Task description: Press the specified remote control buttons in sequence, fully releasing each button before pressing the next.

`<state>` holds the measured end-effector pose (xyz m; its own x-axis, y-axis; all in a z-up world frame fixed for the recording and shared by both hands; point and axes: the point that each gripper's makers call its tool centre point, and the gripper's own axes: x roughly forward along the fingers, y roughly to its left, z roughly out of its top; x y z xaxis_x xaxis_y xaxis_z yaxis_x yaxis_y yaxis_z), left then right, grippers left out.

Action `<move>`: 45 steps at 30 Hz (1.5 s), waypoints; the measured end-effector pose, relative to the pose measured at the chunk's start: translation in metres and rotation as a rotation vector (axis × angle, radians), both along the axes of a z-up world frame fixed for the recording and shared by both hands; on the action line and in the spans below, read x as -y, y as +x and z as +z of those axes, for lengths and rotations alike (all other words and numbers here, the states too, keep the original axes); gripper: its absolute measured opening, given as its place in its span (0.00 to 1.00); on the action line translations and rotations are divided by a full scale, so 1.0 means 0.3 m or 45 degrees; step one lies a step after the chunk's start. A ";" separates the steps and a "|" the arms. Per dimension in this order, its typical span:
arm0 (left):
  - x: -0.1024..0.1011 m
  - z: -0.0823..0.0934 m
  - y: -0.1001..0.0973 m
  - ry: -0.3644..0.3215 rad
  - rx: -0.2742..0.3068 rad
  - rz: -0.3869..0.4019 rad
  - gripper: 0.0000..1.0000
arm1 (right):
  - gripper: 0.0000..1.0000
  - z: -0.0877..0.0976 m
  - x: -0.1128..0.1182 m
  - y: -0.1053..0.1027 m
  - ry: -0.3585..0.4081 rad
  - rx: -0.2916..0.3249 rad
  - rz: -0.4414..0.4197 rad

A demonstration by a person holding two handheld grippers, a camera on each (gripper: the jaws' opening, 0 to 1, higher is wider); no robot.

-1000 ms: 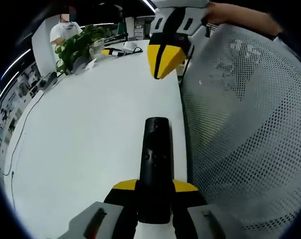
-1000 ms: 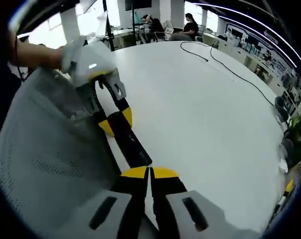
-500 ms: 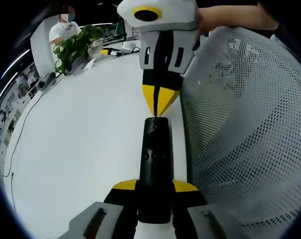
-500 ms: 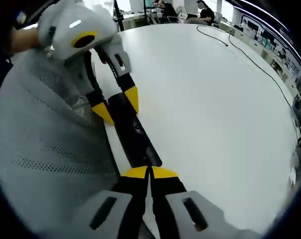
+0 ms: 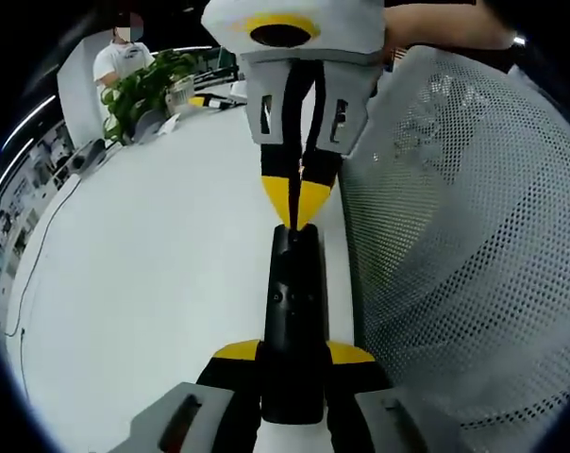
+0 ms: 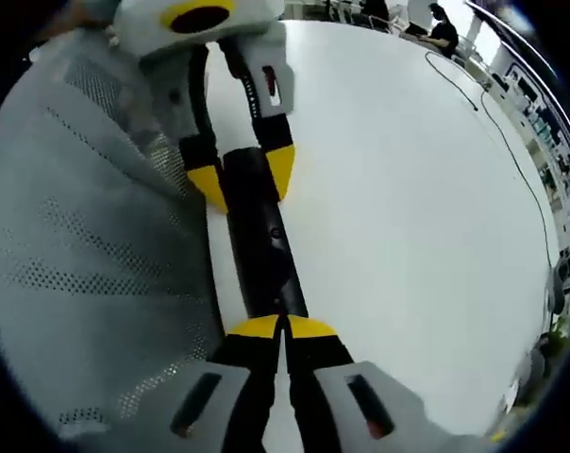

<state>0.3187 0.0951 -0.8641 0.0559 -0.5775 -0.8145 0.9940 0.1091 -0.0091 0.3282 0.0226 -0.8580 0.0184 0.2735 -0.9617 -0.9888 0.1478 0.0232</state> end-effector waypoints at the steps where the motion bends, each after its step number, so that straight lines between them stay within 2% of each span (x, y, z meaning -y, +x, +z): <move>1: 0.000 0.000 0.000 -0.001 0.000 -0.001 0.24 | 0.00 -0.001 0.002 0.001 -0.012 -0.014 -0.029; 2: 0.001 0.000 0.000 -0.004 0.001 -0.005 0.24 | 0.00 -0.002 0.004 0.001 -0.022 -0.027 -0.087; 3: 0.001 0.000 0.001 -0.007 0.002 -0.006 0.24 | 0.00 -0.002 0.002 0.003 -0.014 -0.023 -0.025; 5: 0.001 0.000 0.002 -0.018 0.003 -0.005 0.24 | 0.00 -0.002 0.006 0.004 0.000 -0.047 -0.062; 8: 0.002 0.000 0.002 -0.027 0.005 -0.009 0.24 | 0.00 0.000 0.008 0.005 0.078 -0.066 -0.109; 10: 0.002 0.000 0.003 -0.030 0.005 -0.010 0.24 | 0.00 0.002 0.007 0.006 0.140 -0.080 -0.183; 12: 0.003 0.000 0.003 -0.031 0.006 -0.011 0.24 | 0.00 0.003 0.011 0.007 0.177 -0.058 -0.203; 17: 0.004 -0.001 0.003 -0.021 0.008 -0.015 0.24 | 0.00 0.009 0.007 -0.002 0.191 -0.036 -0.208; 21: 0.003 -0.002 0.005 -0.026 0.007 -0.014 0.24 | 0.00 0.026 -0.026 -0.002 0.227 -0.022 -0.185; 26: 0.003 -0.002 0.005 -0.028 0.006 -0.015 0.24 | 0.00 0.001 -0.032 0.000 0.168 -0.013 -0.131; 31: 0.003 -0.001 0.005 -0.032 0.005 -0.013 0.24 | 0.00 0.004 -0.033 0.001 0.152 -0.009 -0.108; 33: 0.003 -0.001 0.005 -0.036 0.005 -0.012 0.24 | 0.00 0.003 -0.035 -0.001 0.134 0.002 -0.067; 36: 0.003 -0.001 0.004 -0.041 0.006 -0.015 0.24 | 0.00 0.001 -0.038 -0.002 0.102 0.032 -0.024; 39: 0.003 -0.001 0.004 -0.043 0.005 -0.017 0.24 | 0.00 0.002 -0.038 -0.003 0.045 0.091 0.082; 42: 0.002 -0.001 0.003 -0.048 0.004 -0.017 0.24 | 0.00 -0.001 -0.038 -0.002 0.049 0.094 0.070; 45: 0.002 0.000 0.003 -0.056 0.004 -0.017 0.24 | 0.00 0.002 -0.036 0.000 0.134 0.064 -0.056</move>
<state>0.3196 0.0947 -0.8642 0.0504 -0.6134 -0.7881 0.9954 0.0952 -0.0104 0.3282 0.0333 -0.8576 0.0797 0.3706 -0.9254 -0.9817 0.1903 -0.0084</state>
